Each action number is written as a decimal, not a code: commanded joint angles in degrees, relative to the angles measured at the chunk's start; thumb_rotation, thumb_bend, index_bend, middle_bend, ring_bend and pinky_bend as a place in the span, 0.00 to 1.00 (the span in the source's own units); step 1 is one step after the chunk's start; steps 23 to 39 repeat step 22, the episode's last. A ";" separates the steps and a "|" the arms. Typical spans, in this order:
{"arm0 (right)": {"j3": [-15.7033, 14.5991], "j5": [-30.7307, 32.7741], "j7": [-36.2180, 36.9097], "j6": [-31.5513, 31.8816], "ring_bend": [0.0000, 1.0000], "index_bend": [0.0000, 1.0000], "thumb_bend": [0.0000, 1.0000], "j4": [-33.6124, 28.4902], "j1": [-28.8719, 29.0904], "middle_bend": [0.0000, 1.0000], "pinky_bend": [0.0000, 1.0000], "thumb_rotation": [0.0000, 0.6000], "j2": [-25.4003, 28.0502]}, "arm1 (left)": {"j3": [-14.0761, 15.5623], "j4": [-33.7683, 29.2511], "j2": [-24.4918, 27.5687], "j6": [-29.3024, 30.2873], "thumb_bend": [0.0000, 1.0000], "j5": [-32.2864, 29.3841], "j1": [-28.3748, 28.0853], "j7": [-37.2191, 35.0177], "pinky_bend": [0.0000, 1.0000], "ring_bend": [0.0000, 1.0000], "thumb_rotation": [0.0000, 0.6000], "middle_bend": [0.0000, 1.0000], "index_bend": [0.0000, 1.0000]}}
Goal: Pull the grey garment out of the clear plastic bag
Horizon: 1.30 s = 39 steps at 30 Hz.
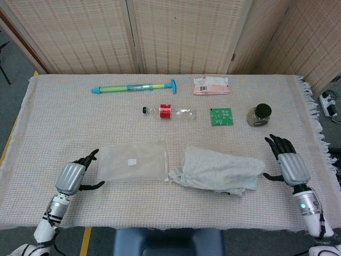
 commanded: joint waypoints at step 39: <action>-3.68 -2.57 -14.50 13.13 0.00 0.00 0.07 -12.09 -10.19 0.00 0.00 1.00 8.13 | 4.36 -7.04 15.45 10.68 0.16 2.09 11.67 -0.70 0.18 0.04 0.55 0.11 0.17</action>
